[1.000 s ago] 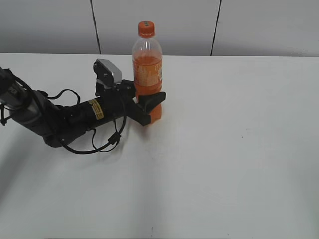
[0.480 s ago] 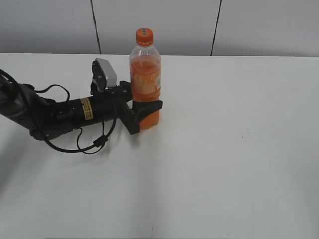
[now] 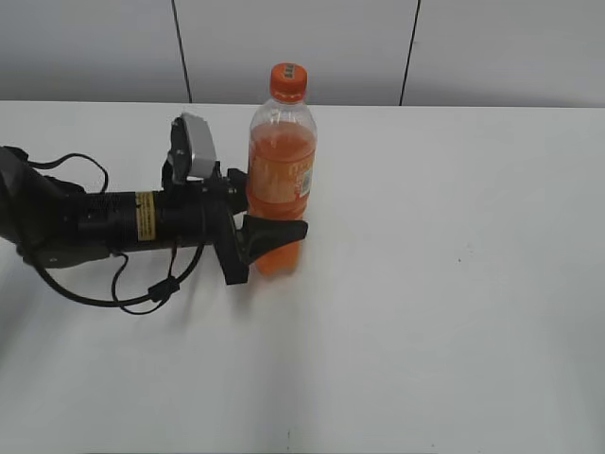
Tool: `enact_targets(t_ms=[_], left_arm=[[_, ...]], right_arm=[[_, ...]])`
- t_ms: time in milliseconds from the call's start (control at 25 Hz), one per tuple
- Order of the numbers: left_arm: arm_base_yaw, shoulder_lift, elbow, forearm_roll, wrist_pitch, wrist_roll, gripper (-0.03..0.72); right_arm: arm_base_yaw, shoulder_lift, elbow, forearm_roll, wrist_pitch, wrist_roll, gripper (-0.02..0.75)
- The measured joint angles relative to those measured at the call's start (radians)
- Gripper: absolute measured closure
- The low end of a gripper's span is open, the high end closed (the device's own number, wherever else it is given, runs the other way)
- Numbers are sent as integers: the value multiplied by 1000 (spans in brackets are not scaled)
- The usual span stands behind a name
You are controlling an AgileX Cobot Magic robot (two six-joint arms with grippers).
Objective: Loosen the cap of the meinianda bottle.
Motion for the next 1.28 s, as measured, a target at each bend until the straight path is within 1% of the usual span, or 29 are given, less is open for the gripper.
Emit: enact_targets(t_ms=[160,400,520,680,880,1080,1280], left_arm=[[-18,0,61,-1,9,-5,291],[-83,0,69,-26,6,-5,291],[-101,9,69,-36,-1,-1,291],[-100,43,69,-64,-52,2,291],[-98,78,59,-73,-102,12,291],[-98,83,51,-71,-105,16,291],[-98,86,51,-67,-112,54,291]], right_arm=[[0,0,0,0,0,0,206],[0,0,0,0,0,0,206],[0,0,0,0,0,0,206],[0,0,0,0,0,0,206],[0,0,0,0,0,0,206],[0,0,0,0,0,0,206],[0,0,0,0,0,0,206]])
